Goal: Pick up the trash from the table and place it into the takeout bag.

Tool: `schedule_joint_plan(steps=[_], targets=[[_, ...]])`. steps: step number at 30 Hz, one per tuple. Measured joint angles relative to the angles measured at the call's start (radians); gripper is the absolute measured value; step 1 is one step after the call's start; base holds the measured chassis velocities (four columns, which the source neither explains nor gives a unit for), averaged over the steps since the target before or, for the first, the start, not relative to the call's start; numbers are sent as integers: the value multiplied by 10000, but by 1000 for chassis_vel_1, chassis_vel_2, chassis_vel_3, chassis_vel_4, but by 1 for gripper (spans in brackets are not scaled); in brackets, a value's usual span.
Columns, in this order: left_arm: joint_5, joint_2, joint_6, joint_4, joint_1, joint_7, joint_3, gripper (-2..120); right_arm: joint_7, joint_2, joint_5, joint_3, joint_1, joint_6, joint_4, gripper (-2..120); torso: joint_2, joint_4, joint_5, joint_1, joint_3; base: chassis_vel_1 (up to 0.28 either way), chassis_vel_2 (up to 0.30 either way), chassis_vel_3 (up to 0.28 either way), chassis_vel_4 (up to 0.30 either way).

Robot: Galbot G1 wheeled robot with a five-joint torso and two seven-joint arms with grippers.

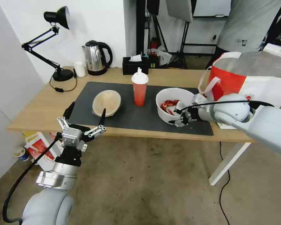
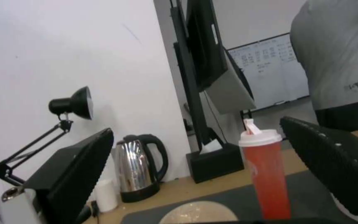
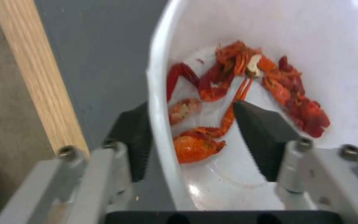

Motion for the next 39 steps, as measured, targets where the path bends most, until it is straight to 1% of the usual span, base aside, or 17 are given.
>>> schedule_joint_plan(steps=[1, 4, 5, 6, 10, 11, 13, 20, 32, 36, 39], targets=[[0, 0, 0, 0, 0, 0, 0, 100, 0, 0, 0, 0, 0, 0, 0, 45, 0, 0, 0, 0, 0, 0, 0, 0, 0], [3, -17, 0, -33, 9, 0, 18, 100, -25, 5, 43, -12, 134, -13, 41, 31, 0, 0, 2, 0, 1, 0, 0, 0, 0], [5, -17, 0, -56, 19, 0, 10, 100, -47, 5, 63, -27, 194, -21, 55, 28, 0, 0, 1, -1, 0, 0, 0, 0, 0], [5, -17, 0, -56, 19, 0, 10, 100, -47, 5, 63, -27, 194, -21, 55, 28, 0, 0, 1, -1, 0, 0, 0, 0, 0], [5, -25, -4, -104, 48, 0, -24, 100, -99, -62, 118, -116, 306, -35, 137, 10, 0, 0, 1, -1, 0, 0, 0, 0, 0], [5, -25, -4, -104, 48, 0, -24, 100, -99, -62, 118, -116, 306, -35, 137, 10, 0, 0, 1, -1, 0, 0, 0, 0, 0], [5, -33, -10, -106, 50, 0, -18, 100, -124, -117, 131, -123, 303, -35, 188, 0, 0, 0, 2, 0, 0, 0, 0, 0, 0], [37, -64, -26, -107, 29, 0, 28, 100, -205, -267, 141, -134, 141, -42, 313, 0, 0, -1, 2, -1, -2, 0, 0, 0, 0], [41, -34, -48, -87, -19, 1, 28, 100, -357, -308, 190, -111, 87, -34, 258, 0, 0, 0, 1, -1, -2, 0, 0, 0, 0], [41, -37, -69, -53, -63, 1, 31, 100, -471, -308, 189, -119, 149, -25, 246, 0, 0, -1, 2, -1, -1, 0, 0, 0, 0], [41, -48, -78, -1, -113, 2, 70, 100, -600, -177, 196, -230, 479, -23, 253, 0, 0, -3, 3, -1, -1, 0, 0, 0, 0]])
